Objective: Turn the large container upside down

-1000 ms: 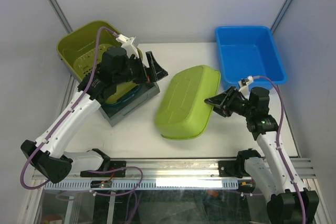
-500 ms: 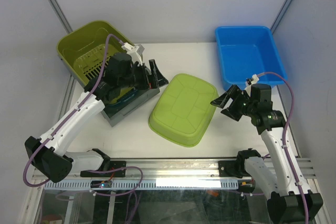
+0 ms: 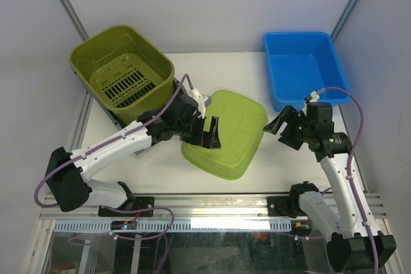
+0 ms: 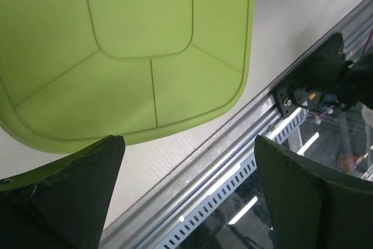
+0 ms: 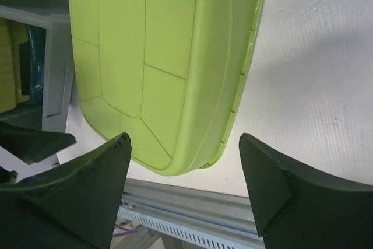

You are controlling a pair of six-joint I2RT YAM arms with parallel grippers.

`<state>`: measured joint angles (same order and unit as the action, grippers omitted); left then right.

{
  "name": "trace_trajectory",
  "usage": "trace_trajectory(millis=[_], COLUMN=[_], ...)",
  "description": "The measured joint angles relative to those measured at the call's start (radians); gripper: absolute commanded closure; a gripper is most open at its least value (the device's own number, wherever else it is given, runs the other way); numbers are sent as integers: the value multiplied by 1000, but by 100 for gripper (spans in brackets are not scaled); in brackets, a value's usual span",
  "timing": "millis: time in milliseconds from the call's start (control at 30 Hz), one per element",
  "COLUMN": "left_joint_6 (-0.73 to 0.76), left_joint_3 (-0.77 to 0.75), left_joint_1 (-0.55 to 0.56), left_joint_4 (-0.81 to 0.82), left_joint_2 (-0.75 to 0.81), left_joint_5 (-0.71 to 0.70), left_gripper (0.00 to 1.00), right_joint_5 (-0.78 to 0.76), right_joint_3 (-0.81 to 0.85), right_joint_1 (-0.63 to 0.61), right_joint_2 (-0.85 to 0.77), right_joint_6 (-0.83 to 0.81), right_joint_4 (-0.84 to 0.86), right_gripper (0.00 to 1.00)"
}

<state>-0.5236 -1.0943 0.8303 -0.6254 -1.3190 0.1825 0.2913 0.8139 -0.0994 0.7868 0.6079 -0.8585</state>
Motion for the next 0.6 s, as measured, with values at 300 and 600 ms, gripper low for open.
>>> trace_trajectory(millis=[300,600], left_joint_6=[-9,-8], left_joint_3=[105,148], left_joint_1=[118,274], left_joint_4=[-14,-12], left_joint_2=[-22,-46], left_joint_5=[-40,-19], left_gripper=[1,1], right_joint_5=[-58,-40], right_joint_3=[32,-179], right_joint_1=[1,-109], right_joint_2=[42,37], right_joint_6=[-16,79], right_joint_4=[0,140], right_gripper=[29,64])
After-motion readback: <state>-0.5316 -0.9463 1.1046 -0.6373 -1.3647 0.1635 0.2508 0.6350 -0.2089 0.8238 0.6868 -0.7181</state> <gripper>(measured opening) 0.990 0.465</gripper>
